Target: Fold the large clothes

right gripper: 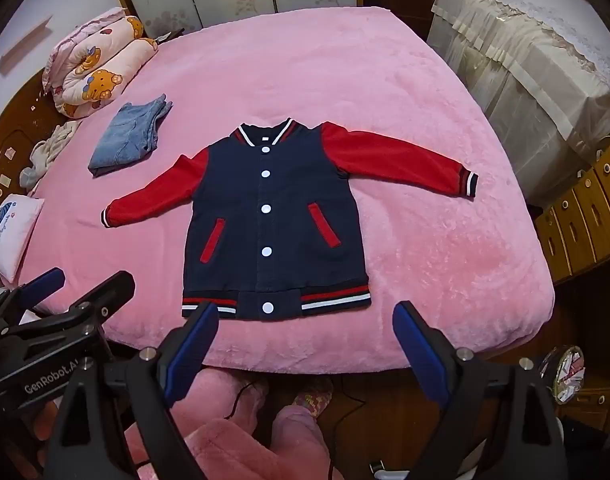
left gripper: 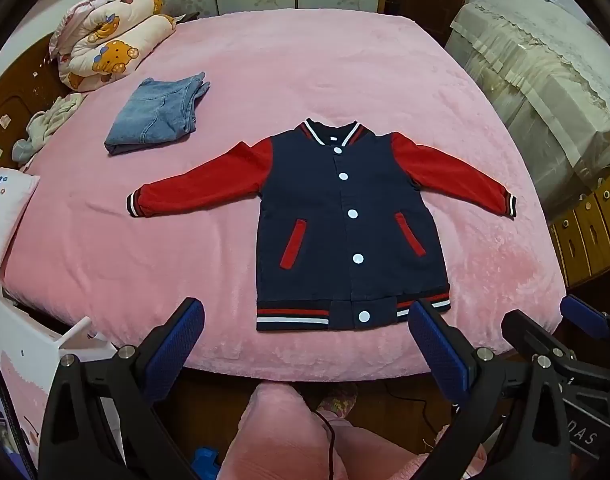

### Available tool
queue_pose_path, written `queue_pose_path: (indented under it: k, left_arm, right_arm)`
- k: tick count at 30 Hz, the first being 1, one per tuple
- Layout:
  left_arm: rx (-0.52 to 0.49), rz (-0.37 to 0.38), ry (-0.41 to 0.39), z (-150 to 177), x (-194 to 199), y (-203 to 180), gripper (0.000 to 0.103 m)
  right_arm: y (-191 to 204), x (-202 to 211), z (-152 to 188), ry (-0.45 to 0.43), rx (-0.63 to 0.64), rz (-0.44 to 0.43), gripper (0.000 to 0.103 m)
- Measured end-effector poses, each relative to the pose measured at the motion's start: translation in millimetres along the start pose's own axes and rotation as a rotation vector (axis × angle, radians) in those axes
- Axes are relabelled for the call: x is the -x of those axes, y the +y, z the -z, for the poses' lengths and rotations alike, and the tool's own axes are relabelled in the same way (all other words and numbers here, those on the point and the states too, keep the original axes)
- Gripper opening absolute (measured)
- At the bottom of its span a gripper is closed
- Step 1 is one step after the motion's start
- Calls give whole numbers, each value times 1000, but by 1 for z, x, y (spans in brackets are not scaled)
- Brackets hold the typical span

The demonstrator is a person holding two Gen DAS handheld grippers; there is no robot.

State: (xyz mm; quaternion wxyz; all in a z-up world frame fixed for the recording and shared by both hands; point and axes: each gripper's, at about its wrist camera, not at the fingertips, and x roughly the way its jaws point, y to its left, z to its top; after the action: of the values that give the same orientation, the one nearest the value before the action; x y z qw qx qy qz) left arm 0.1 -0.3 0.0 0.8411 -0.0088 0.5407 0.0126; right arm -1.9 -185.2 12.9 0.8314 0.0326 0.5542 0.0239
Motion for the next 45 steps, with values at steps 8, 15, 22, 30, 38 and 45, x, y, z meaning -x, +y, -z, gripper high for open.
queue_pose_path:
  k: [8,15,22,30,38,45]
  left_arm:
    - [3,7,-1,0,0,0,101]
    - [2,9,1,0,1,-1,101]
    - [-4,7,6,-4,0,-5,101]
    - [3,11,-1,-4,5,-8,101]
    - [-2,0,-10,-7,10,-12,101]
    - [-7,1,-22,-5,14,-11,101]
  right_arm:
    - [-1,1,-1,-1,1,0,89]
    - [-3,0,-1,1,0,2,89]
    - [-4,0,-1,3,-3,5,89]
    - [-7,1,-1,3,-3,2,89]
    - [-8,2,0,-1,1,6,89]
    - [-8,11,-2,-19,13,17,89]
